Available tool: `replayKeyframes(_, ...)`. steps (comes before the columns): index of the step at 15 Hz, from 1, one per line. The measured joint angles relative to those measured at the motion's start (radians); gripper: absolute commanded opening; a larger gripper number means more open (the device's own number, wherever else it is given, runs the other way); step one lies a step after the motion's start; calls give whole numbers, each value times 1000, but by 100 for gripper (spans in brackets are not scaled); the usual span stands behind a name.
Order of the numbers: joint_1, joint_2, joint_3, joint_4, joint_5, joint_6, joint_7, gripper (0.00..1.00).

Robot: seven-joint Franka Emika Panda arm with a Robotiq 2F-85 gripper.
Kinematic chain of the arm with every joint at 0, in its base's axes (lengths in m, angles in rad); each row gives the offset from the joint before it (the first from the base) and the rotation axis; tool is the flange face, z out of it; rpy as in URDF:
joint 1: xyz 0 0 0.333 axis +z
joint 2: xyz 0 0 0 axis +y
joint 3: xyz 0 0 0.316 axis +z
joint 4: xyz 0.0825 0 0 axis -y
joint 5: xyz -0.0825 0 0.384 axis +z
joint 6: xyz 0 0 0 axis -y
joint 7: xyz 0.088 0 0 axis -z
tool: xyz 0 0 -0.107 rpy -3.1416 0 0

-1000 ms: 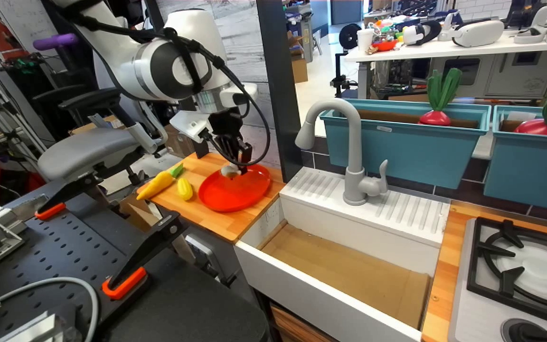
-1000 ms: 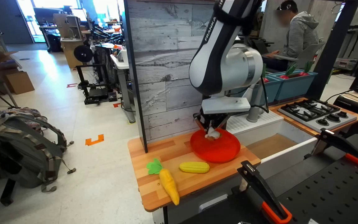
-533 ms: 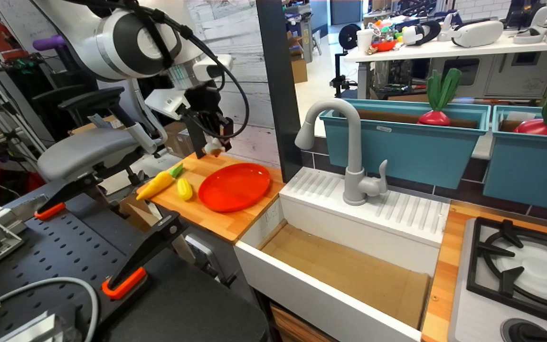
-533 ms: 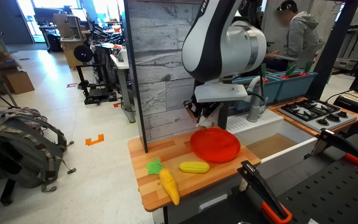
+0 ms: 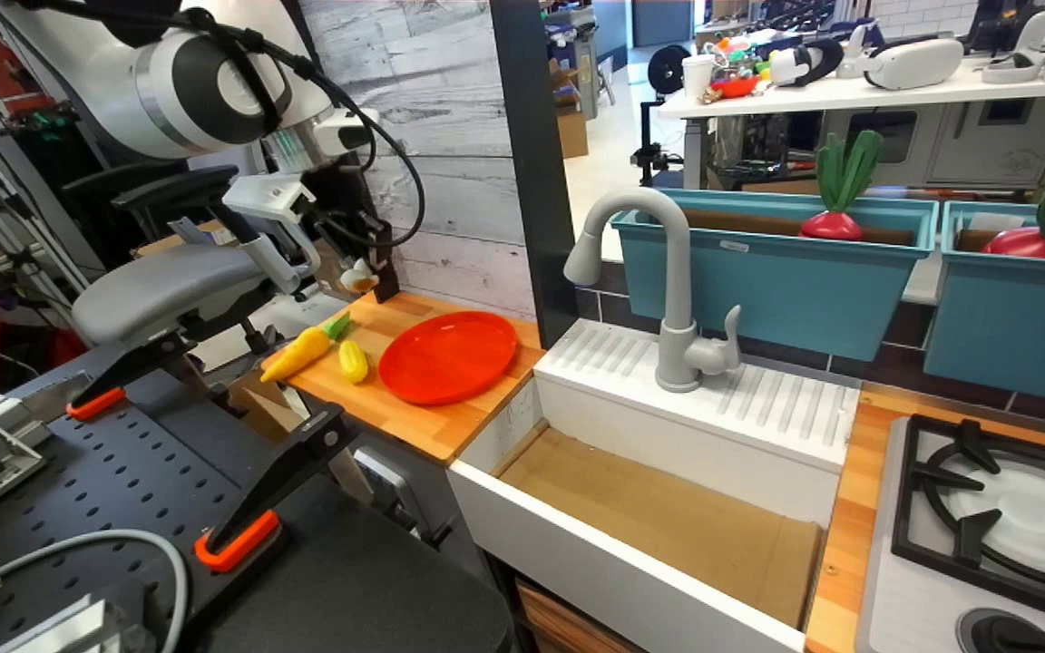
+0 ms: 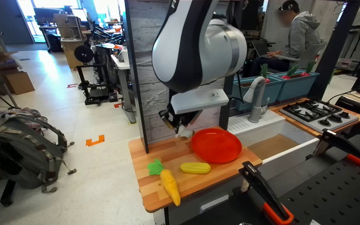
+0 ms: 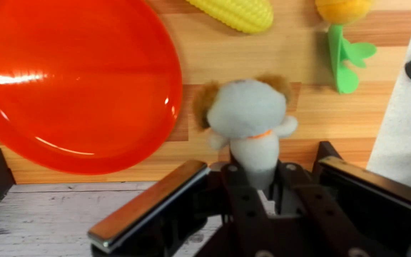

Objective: Pick up the plush toy from the orange plate and put it on the counter

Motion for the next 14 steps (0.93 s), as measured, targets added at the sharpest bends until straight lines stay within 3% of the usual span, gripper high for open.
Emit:
replayKeyframes(7, 21, 115, 14, 107, -21, -57, -13, 3)
replayKeyframes(8, 21, 134, 14, 129, -22, -75, -15, 38)
replayKeyframes(9, 21, 152, 14, 151, -23, -95, -16, 39)
replayKeyframes(14, 21, 205, 8, 220, -49, -149, -16, 74)
